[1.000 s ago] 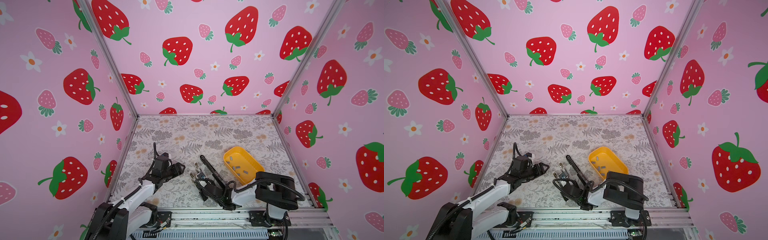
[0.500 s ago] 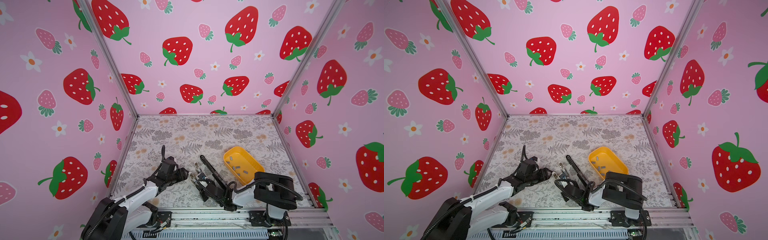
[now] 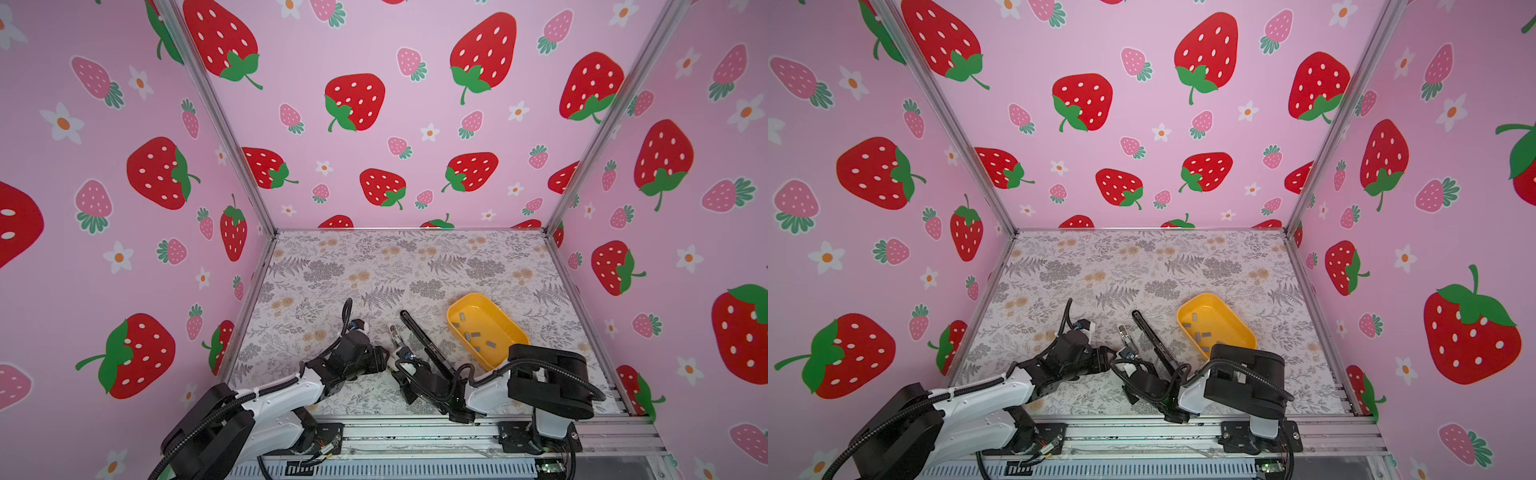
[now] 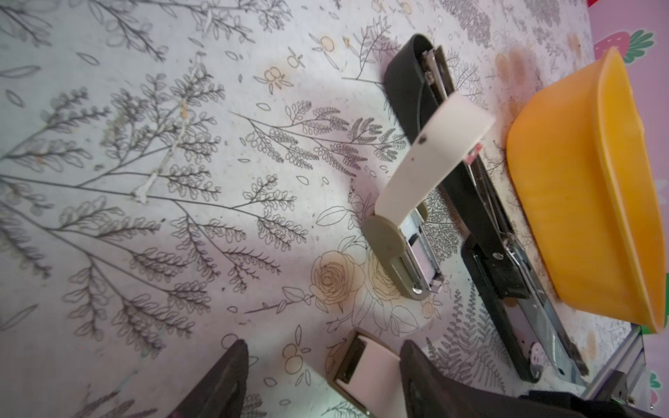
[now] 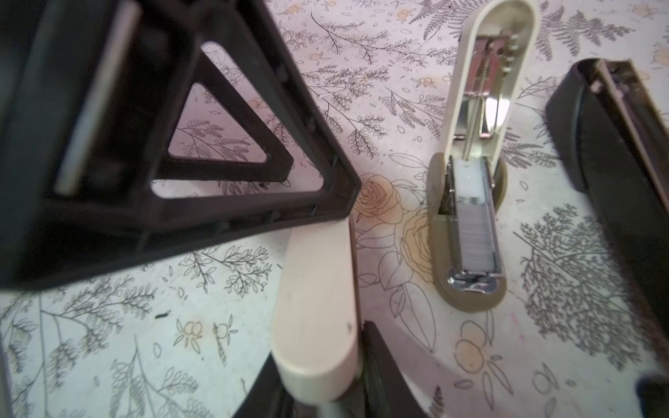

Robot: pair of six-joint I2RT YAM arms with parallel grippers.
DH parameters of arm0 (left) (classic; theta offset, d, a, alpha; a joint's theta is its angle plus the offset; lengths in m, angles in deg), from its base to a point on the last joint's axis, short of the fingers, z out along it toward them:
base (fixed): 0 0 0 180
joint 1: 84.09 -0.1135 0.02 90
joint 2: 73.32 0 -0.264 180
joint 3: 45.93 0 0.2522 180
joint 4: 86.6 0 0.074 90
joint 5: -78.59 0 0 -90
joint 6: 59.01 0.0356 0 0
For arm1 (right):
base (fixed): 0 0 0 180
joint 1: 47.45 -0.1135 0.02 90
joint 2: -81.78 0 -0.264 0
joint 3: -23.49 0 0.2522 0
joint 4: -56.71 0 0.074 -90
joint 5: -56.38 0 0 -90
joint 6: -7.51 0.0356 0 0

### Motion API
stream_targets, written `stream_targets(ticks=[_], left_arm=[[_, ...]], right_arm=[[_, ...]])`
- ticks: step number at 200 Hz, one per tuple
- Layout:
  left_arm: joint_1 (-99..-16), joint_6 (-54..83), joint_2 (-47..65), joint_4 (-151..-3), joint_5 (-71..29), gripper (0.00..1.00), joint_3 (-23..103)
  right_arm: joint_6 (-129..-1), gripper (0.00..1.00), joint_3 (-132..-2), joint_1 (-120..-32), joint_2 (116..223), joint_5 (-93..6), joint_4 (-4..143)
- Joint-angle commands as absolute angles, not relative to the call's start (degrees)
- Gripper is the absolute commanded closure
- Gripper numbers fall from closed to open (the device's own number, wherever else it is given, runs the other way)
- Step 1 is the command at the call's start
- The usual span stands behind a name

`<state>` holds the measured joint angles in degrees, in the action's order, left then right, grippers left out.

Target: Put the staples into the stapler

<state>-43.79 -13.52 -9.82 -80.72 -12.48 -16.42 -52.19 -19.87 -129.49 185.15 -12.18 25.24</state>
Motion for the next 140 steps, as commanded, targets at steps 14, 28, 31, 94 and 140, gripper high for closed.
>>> stream_targets(ticks=[14, 28, 31, 94, 140], left_arm=[[-40.0, -14.5, -13.2, -79.6, -5.3, 0.32, -18.8], [-38.5, -14.3, -13.6, -79.1, -3.9, 0.32, -18.9], [-38.3, -14.3, -13.6, -78.8, -3.5, 0.32, -18.9], [-35.8, -14.4, -14.7, -78.5, -1.0, 0.32, -20.4], [-35.0, -13.4, -14.7, -77.9, -0.4, 0.32, -20.2]], right_arm=[[-50.2, 0.68, -18.7, -130.2, 185.9, -14.7, 27.1], [-50.1, 0.66, -18.8, -130.2, 185.6, -14.7, 27.2], [-50.1, 0.66, -18.8, -130.2, 185.5, -14.6, 27.2], [-49.1, 0.54, -19.5, -130.2, 180.0, -12.4, 32.1], [-48.9, 0.56, -18.1, -130.2, 171.5, -12.1, 35.7]])
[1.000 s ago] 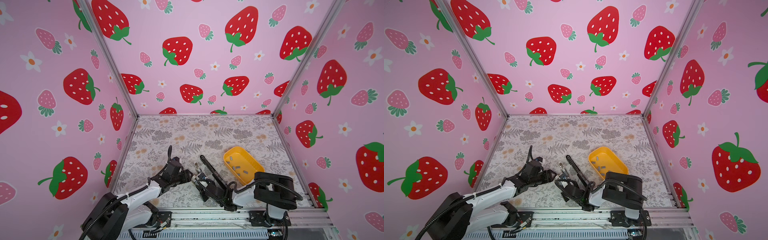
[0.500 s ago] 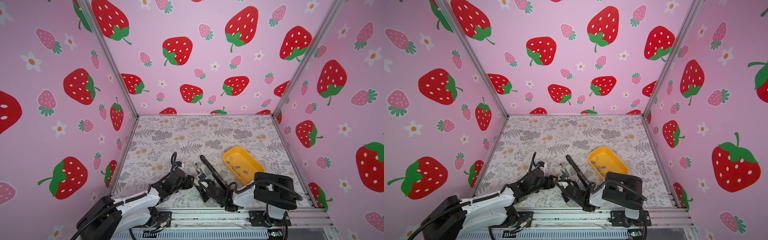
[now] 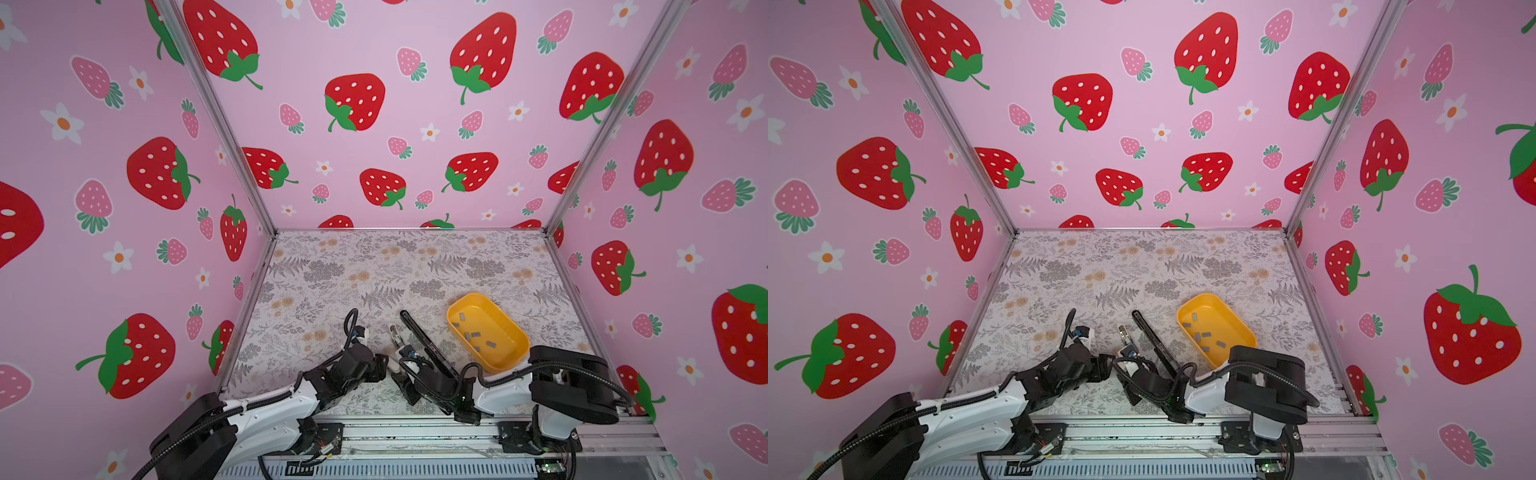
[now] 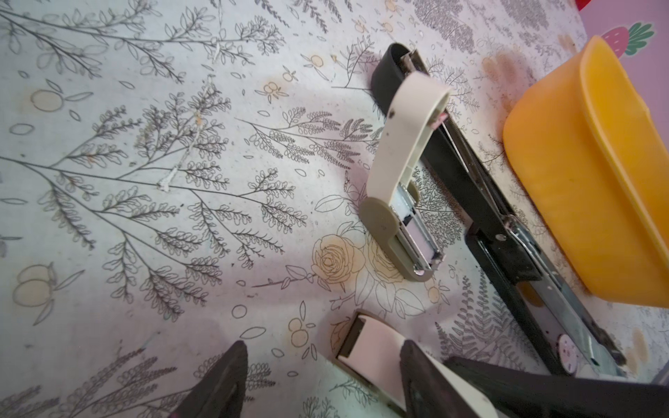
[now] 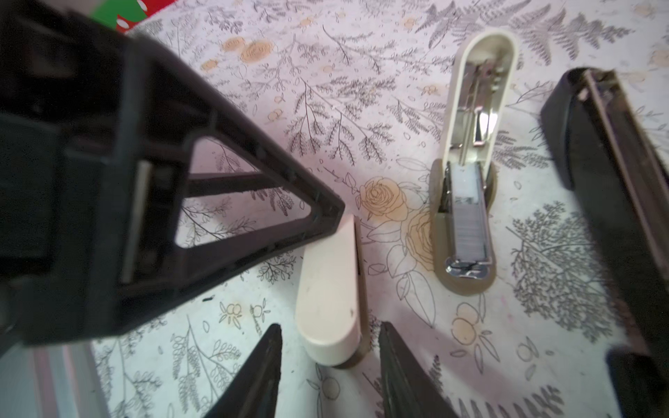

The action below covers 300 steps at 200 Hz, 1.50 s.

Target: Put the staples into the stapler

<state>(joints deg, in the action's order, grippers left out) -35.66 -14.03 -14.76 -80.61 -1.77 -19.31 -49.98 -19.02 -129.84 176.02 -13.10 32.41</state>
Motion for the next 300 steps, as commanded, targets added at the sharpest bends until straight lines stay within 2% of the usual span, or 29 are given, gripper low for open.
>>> stream_targets(ticks=[1, 45, 105, 161, 300], left_arm=[[-34.9, -13.3, -14.7, -77.9, -0.4, 0.32, -20.2], [-34.5, -12.3, -15.0, -78.0, -0.9, 0.34, -20.2], [-33.8, -11.6, -15.9, -78.0, -0.9, 0.39, -20.5], [-33.0, -10.1, -15.1, -78.8, -0.8, 0.42, -20.1], [-31.6, -6.4, -13.7, -80.7, 1.1, 0.49, -20.4]], right_arm=[[-48.9, 0.56, -18.1, -130.2, 171.3, -12.1, 35.8], [-48.0, 0.63, -19.7, -130.0, 166.7, -8.1, 40.5], [-47.2, 0.67, -25.8, -128.7, 174.7, -7.4, 44.0], [-45.7, 0.69, -25.1, -128.8, 177.4, -7.3, 44.4], [-40.2, 0.74, -17.4, -129.7, 183.1, -9.3, 33.8]])
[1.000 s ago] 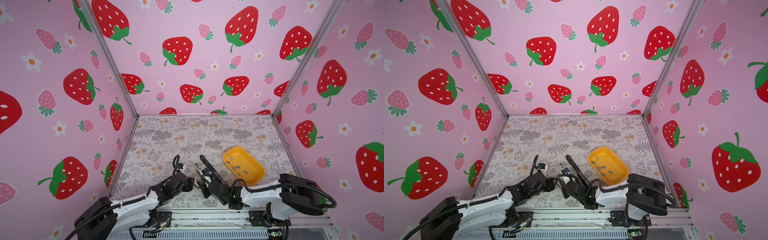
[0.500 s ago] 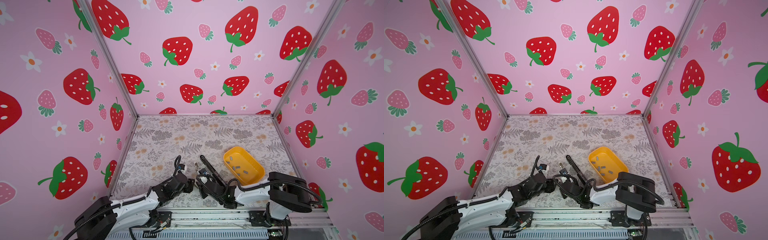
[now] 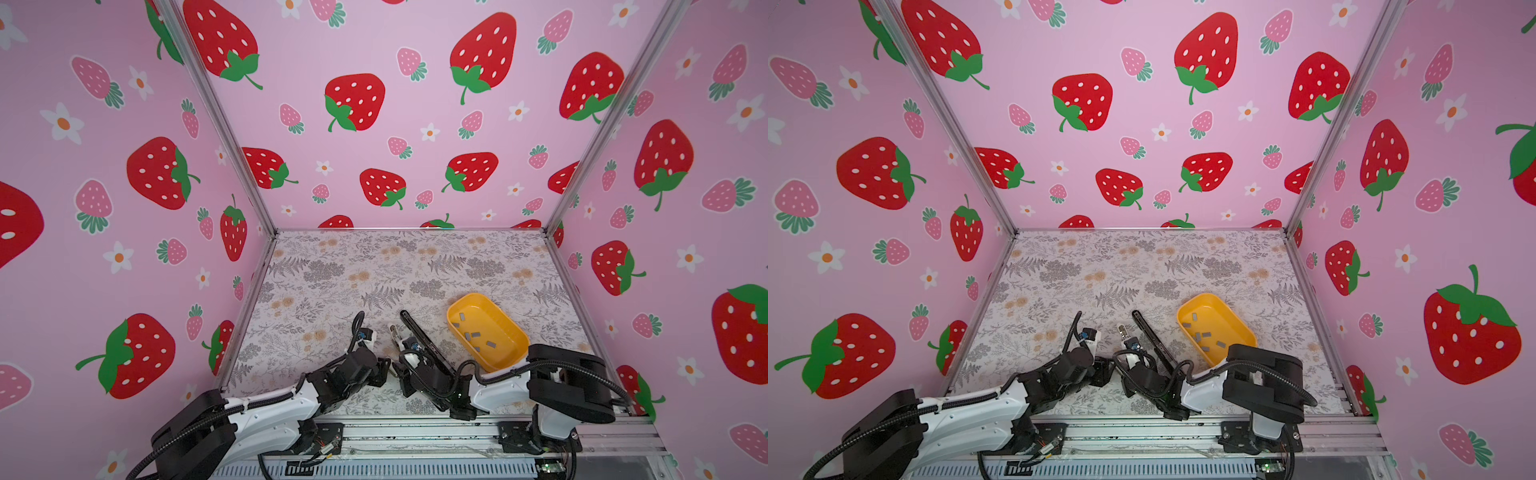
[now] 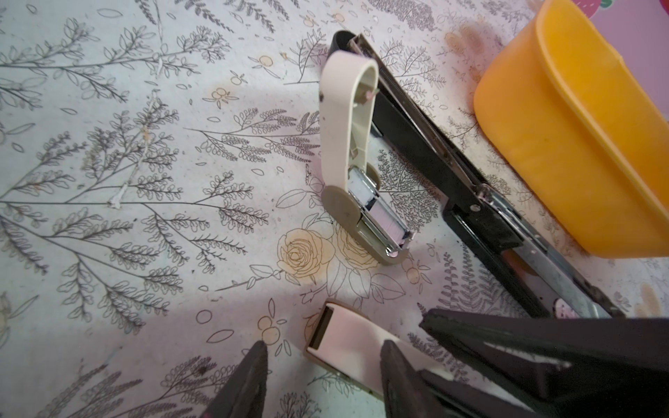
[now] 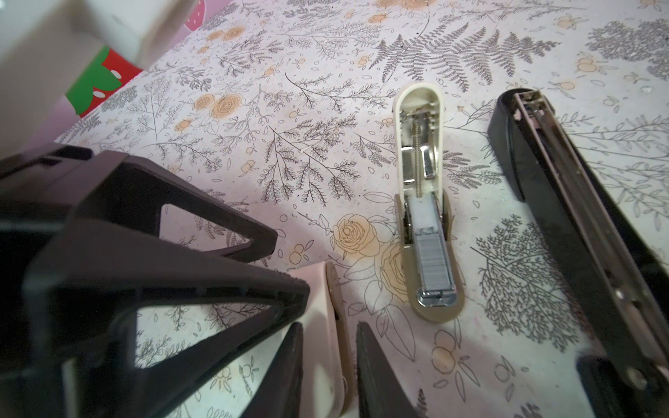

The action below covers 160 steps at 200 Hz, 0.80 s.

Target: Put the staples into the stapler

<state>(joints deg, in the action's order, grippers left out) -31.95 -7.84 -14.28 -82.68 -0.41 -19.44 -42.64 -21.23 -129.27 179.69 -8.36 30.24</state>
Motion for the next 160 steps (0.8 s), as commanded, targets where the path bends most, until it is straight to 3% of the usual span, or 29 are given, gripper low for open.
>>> stream_targets(ticks=[1, 108, 160], left_arm=[[-31.6, -6.4, -13.7, -80.7, 1.1, 0.48, -20.4], [-31.5, -4.3, -14.6, -82.6, 1.0, 0.49, -21.4], [-31.6, -3.1, -16.9, -75.2, 4.1, 0.48, -16.7]], right_arm=[[-40.2, 0.74, -17.4, -129.7, 183.1, -9.3, 33.7], [-36.6, 0.78, -13.7, -130.8, 188.4, -8.3, 26.3], [-40.1, 0.74, -17.8, -130.6, 178.8, -5.3, 37.0]])
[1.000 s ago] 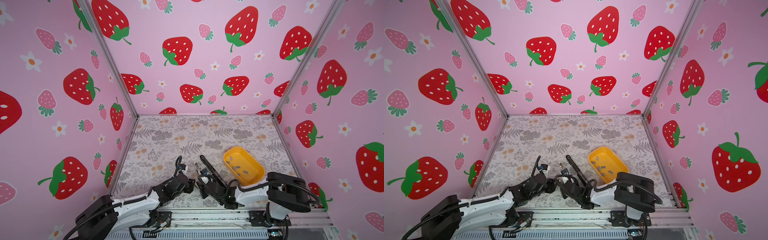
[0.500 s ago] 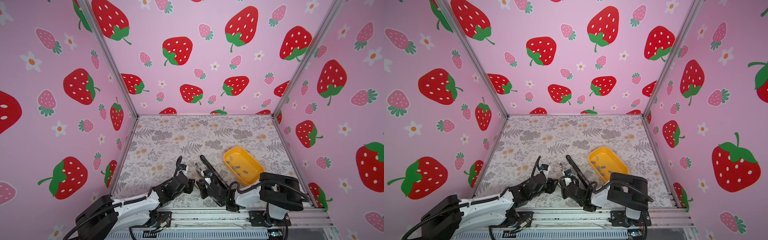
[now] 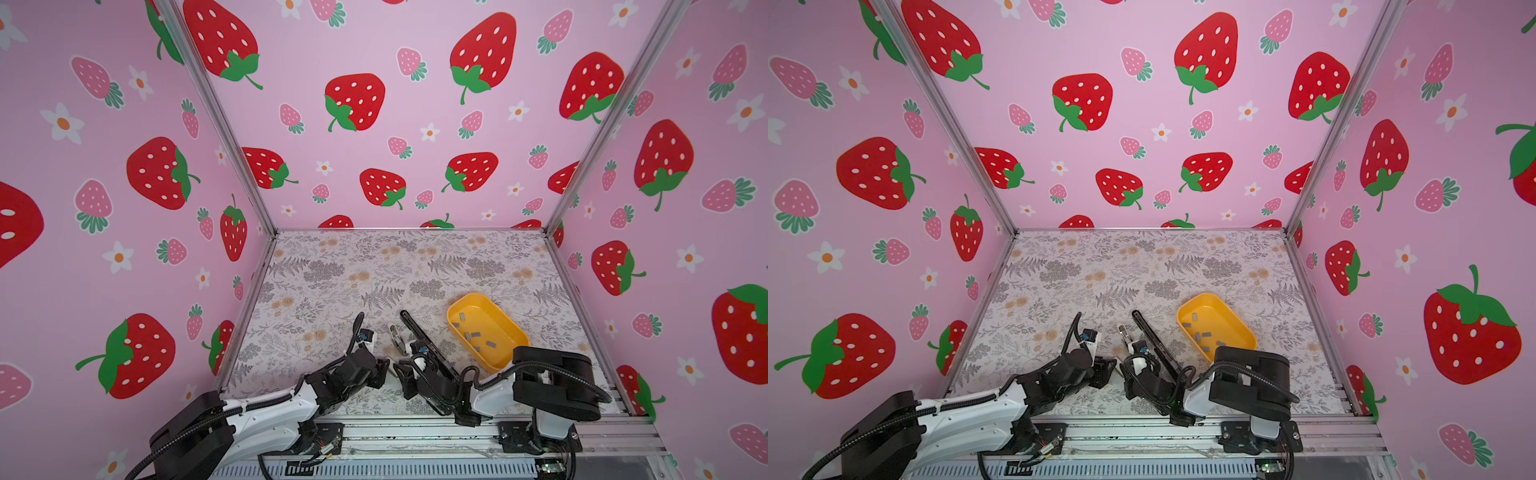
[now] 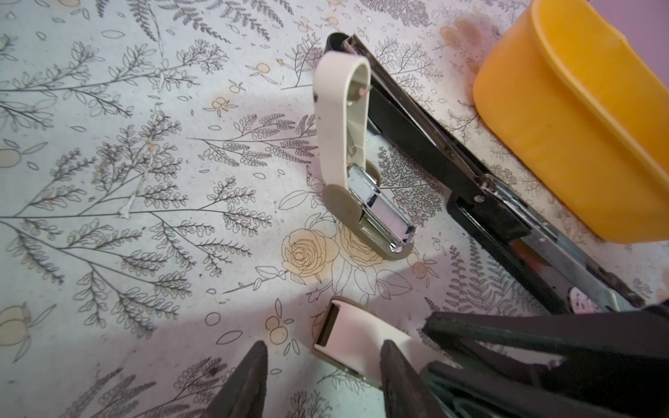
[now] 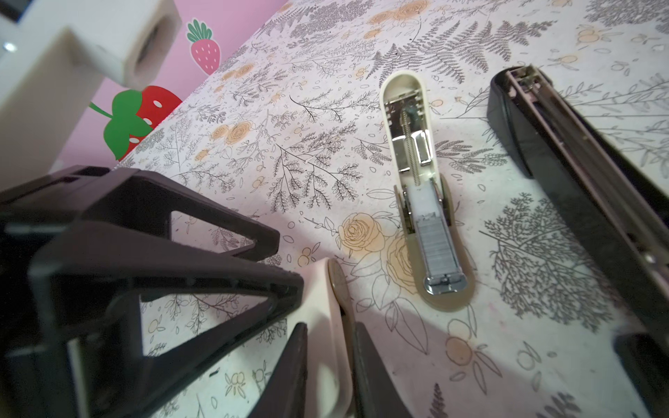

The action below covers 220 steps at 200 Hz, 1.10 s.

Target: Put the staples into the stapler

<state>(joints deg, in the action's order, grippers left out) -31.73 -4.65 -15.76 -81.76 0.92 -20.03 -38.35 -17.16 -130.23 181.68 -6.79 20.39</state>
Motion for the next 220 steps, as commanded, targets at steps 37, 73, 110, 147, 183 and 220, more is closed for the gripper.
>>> stream_targets(ticks=[37, 73, 110, 147, 183, 220], left_arm=[[-33.4, -1.2, -18.8, -71.2, 5.3, 0.46, -12.6], [-38.3, 0.0, -19.0, -69.5, 1.0, 0.46, -9.2], [-44.5, 0.4, -16.6, -70.6, -6.1, 0.45, -6.6], [-47.9, -0.3, -12.8, -73.4, -10.3, 0.45, -5.4], [-50.7, -0.8, -11.1, -72.2, -11.4, 0.46, -3.9], [-54.0, -1.3, -9.9, -72.7, -12.7, 0.46, -3.8]], right_arm=[[-42.7, 0.72, -21.7, -129.6, 170.0, -3.0, 46.3], [-42.6, 0.7, -21.4, -128.7, 164.4, -1.5, 52.2], [-42.5, 0.66, -20.3, -128.4, 164.5, -3.0, 53.4], [-44.6, 0.6, -22.0, -125.4, 169.4, -6.0, 52.9], [-46.9, 0.59, -23.5, -123.0, 173.9, -9.2, 51.0], [-49.2, 0.57, -25.1, -121.7, 177.5, -10.7, 50.1]])
